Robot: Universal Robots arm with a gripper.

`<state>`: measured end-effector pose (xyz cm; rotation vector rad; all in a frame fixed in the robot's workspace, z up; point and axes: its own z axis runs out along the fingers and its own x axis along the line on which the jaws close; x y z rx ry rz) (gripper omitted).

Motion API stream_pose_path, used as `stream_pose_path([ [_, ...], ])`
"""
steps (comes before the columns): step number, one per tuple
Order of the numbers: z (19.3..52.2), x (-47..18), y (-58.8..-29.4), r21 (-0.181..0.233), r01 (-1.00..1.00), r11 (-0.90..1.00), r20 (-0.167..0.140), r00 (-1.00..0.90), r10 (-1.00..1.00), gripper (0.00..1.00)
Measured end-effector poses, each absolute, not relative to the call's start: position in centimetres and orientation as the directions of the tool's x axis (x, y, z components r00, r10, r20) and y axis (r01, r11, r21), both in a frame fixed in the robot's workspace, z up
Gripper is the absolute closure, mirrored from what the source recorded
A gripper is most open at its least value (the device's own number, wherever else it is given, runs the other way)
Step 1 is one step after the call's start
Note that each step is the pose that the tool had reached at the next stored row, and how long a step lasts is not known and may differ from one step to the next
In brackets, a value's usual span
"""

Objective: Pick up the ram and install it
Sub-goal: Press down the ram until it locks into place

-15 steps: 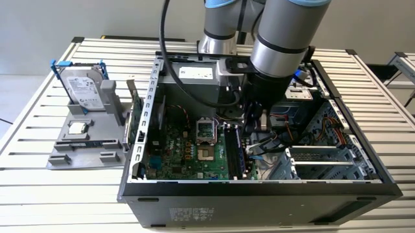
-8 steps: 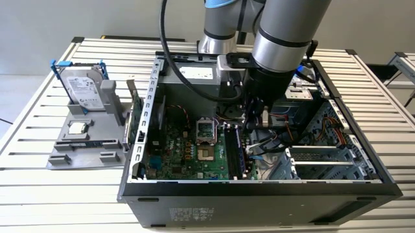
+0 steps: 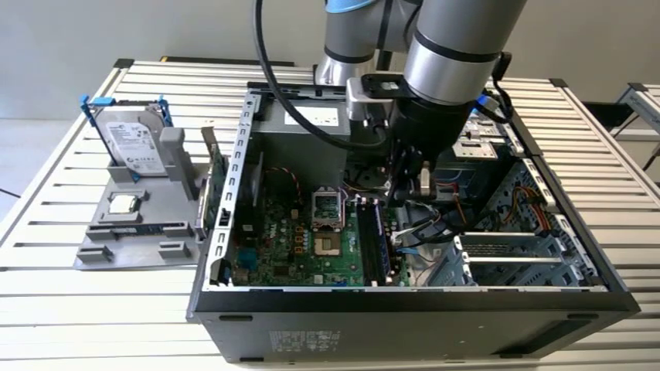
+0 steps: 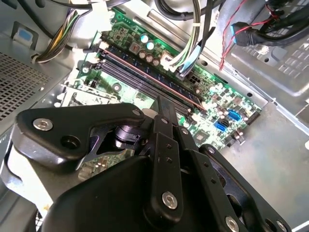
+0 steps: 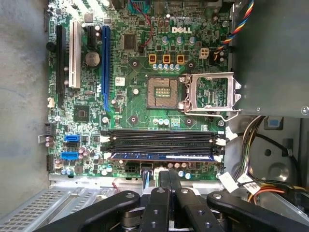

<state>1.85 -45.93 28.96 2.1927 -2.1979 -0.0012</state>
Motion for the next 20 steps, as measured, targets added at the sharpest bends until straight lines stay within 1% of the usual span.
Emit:
stream_pose_path([
  [20, 30.4, 1.9, -45.9, 0.027, -1.000, 0.003, 0.026, -0.002, -1.000, 1.00],
])
